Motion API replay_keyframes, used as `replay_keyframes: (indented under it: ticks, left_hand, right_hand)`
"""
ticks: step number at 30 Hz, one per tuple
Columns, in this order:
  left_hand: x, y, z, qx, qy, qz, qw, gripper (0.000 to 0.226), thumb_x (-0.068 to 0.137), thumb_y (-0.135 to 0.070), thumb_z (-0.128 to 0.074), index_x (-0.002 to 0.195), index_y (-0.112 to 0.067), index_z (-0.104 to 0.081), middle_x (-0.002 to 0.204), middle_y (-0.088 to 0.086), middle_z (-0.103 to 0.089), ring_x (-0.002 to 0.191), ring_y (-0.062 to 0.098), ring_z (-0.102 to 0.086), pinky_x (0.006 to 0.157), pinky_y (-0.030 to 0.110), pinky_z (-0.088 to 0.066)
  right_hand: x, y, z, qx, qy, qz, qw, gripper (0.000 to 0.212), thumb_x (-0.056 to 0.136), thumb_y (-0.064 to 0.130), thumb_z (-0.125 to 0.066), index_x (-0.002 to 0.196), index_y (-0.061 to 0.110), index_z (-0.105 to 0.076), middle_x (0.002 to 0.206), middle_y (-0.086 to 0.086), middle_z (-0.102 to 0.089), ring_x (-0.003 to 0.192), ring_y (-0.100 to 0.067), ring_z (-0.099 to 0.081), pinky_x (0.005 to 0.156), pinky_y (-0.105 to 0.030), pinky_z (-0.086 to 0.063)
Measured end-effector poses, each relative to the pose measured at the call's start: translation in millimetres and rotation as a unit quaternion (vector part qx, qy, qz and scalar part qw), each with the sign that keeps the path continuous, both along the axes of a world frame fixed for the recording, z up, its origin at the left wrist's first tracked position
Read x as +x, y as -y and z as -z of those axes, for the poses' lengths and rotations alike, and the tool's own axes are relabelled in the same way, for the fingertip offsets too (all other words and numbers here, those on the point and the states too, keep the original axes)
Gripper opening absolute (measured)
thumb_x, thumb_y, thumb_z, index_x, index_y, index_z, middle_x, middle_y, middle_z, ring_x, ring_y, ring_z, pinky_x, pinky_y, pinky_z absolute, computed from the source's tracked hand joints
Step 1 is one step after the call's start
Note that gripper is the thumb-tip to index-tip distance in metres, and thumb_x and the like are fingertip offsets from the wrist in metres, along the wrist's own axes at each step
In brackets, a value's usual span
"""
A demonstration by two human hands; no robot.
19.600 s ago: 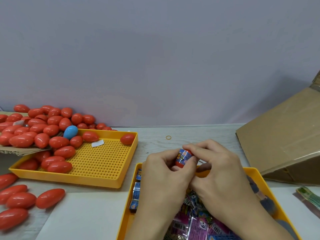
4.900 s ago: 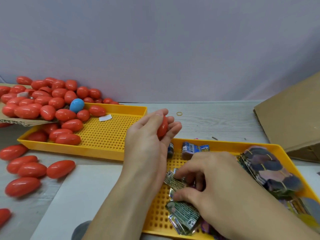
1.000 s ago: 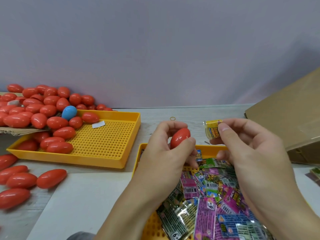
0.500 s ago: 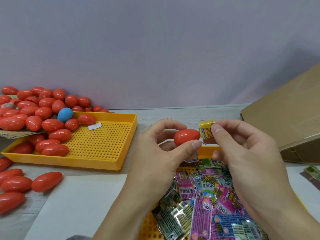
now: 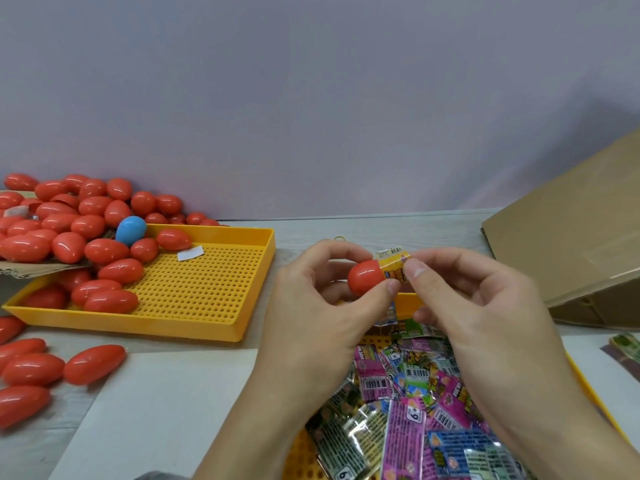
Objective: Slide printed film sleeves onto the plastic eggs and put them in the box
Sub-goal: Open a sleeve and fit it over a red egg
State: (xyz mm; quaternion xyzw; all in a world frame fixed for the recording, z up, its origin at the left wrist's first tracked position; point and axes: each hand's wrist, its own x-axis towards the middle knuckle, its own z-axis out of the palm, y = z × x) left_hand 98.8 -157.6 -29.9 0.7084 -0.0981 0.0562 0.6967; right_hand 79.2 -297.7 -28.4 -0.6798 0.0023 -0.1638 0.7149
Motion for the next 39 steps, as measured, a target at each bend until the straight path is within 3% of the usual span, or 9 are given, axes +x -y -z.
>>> replay_keyframes:
  ticks: [6,10,15,20,27,34,39]
  left_hand:
    - [-0.8,0.9,-2.3,0.009,0.018,-0.002,1.0,0.025,0.074,-0.011,-0.083,0.092,-0.02,-0.069,0.087,-0.003,-0.075,0.076,0.014,-0.075,0.062,0.028,-0.061]
    - [-0.9,1.1,-1.6,0.018,0.04,0.012,0.999,0.03,0.073,-0.001,-0.084,0.091,-0.019,-0.069,0.088,-0.002,-0.074,0.079,0.013,-0.073,0.063,0.023,-0.059]
    - [-2.0,0.8,-1.6,0.019,0.052,0.032,0.998,0.034,0.068,0.0,-0.087,0.09,-0.021,-0.071,0.092,-0.004,-0.074,0.084,0.013,-0.074,0.068,0.024,-0.06]
    - [-3.9,0.7,-5.3,-0.011,0.043,0.034,0.998,0.026,0.069,-0.03,-0.079,0.093,-0.022,-0.073,0.096,-0.003,-0.074,0.086,0.015,-0.075,0.071,0.031,-0.062]
    - [-0.7,-2.1,-3.4,-0.02,0.034,0.019,0.999,0.04,0.061,-0.03,-0.082,0.099,-0.026,-0.069,0.102,-0.005,-0.075,0.093,0.016,-0.073,0.072,0.029,-0.06]
    - [0.0,-1.8,-2.5,-0.009,0.046,0.035,0.998,0.038,0.071,0.004,-0.083,0.096,-0.021,-0.068,0.101,-0.004,-0.074,0.096,0.013,-0.071,0.066,0.028,-0.059]
    - [-0.9,-1.7,-2.7,-0.031,0.045,0.038,0.998,0.024,0.075,-0.015,-0.083,0.093,-0.025,-0.07,0.102,-0.003,-0.075,0.098,0.016,-0.072,0.073,0.03,-0.059]
  right_hand:
    - [-1.9,0.1,-3.6,-0.028,-0.003,0.022,0.999,0.008,0.08,0.03,-0.071,0.079,0.026,-0.077,0.063,0.014,-0.069,0.062,0.002,-0.063,0.057,-0.008,-0.046]
    - [-4.1,-3.4,-8.4,-0.039,0.001,0.027,0.999,0.022,0.073,0.045,-0.065,0.076,0.027,-0.077,0.054,0.016,-0.063,0.055,0.005,-0.06,0.051,-0.005,-0.042]
    - [-2.7,-2.6,-4.7,-0.081,0.014,0.049,0.995,0.011,0.081,0.036,-0.072,0.073,0.029,-0.075,0.066,0.011,-0.071,0.057,0.002,-0.061,0.052,-0.009,-0.045]
    - [-2.7,-1.5,-4.4,-0.074,0.02,0.058,0.995,0.009,0.08,0.034,-0.072,0.074,0.028,-0.075,0.065,0.012,-0.071,0.055,0.003,-0.061,0.05,-0.006,-0.043]
    - [-2.5,-1.6,-5.6,-0.039,0.009,0.042,0.998,0.012,0.074,0.039,-0.07,0.074,0.028,-0.076,0.066,0.011,-0.072,0.059,0.002,-0.064,0.052,-0.006,-0.046]
    - [-0.4,0.0,-1.4,-0.028,0.007,0.028,0.999,0.006,0.077,0.03,-0.074,0.078,0.024,-0.076,0.07,0.007,-0.073,0.06,0.0,-0.066,0.053,-0.008,-0.047]
    - [-1.1,0.6,-1.5,-0.03,0.01,0.03,0.999,0.01,0.074,0.036,-0.074,0.082,0.03,-0.077,0.072,0.007,-0.074,0.063,-0.001,-0.067,0.054,-0.008,-0.048]
